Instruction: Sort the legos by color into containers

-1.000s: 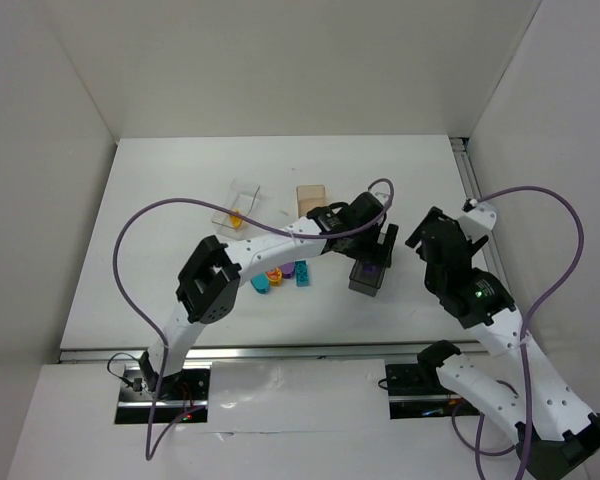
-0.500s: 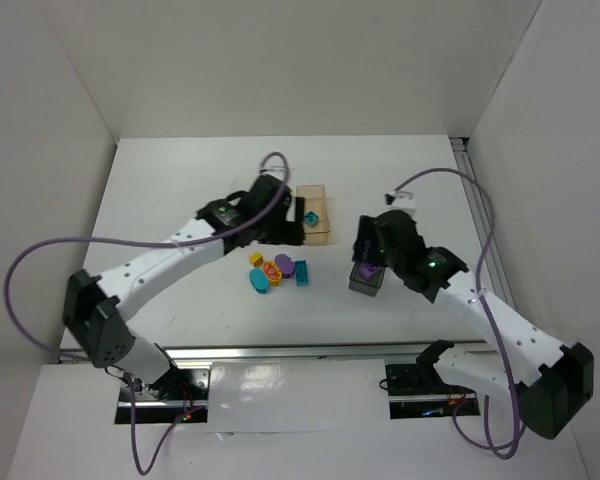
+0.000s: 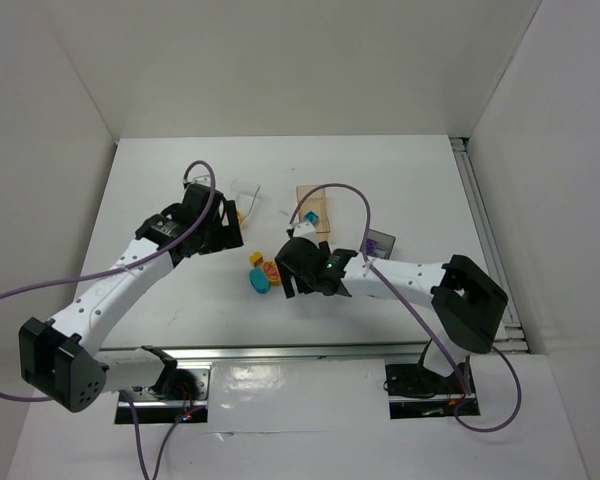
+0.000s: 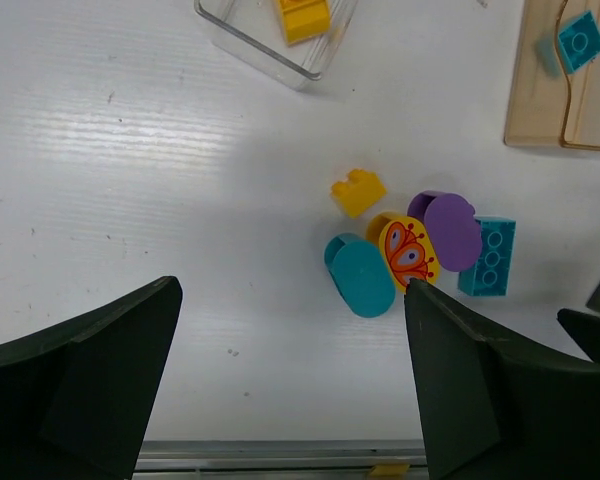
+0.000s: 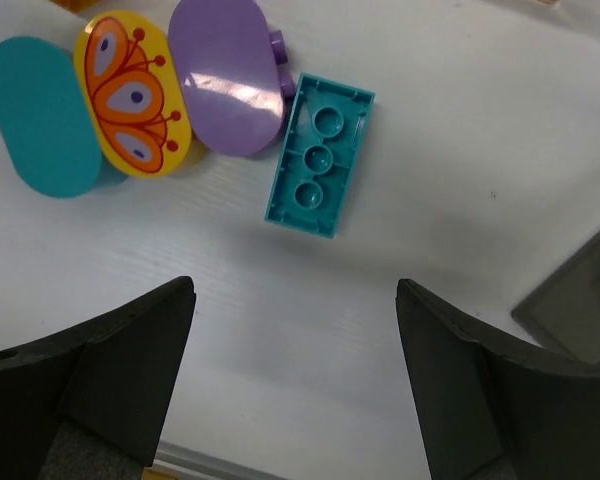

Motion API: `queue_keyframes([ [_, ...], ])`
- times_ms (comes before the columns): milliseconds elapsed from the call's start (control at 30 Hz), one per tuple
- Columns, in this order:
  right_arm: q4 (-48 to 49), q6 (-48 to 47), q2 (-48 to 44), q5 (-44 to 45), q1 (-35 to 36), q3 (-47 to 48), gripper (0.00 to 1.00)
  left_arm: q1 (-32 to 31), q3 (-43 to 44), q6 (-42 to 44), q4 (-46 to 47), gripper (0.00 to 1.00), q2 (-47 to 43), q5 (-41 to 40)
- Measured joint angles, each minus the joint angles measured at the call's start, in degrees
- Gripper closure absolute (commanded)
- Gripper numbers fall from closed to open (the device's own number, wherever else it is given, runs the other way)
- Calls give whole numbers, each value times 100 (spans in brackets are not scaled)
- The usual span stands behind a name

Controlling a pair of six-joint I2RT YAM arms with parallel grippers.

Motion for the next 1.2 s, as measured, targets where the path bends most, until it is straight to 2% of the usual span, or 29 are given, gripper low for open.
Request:
queue_keyframes([
  [267,662,-175,343,-597,-678,-22,19,20,-247,7,-26,1,-26,275],
  [433,815,-258,802,-752,-686,-22,35,-4,-247,-13,-24,2,-101,304],
  [467,828,-267,872,-765,-686,-22,43,-4,-247,-20,-24,2,-164,304],
  [567,833,-302,953,-761,-682,-20,59,-9,-247,-20,-24,4,-391,273],
  [600,824,-275,953,-691,-682,-13,68,-9,-247,-20,-26,4,-461,243],
  [667,787,-249,927,-566,-678,13,74,-9,-247,-42,-31,4,-577,175],
  [900,544,-275,-179,-168,-774,31,76,-7,-260,-120,-33,4,-817,105],
  [1000,535,-376,-514,-160,-1108,249,76,-7,-350,-125,15,4,-778,142],
  [1200,610,-726,44,-321,-2015,1003,73,-17,-662,-149,70,4,-560,310],
])
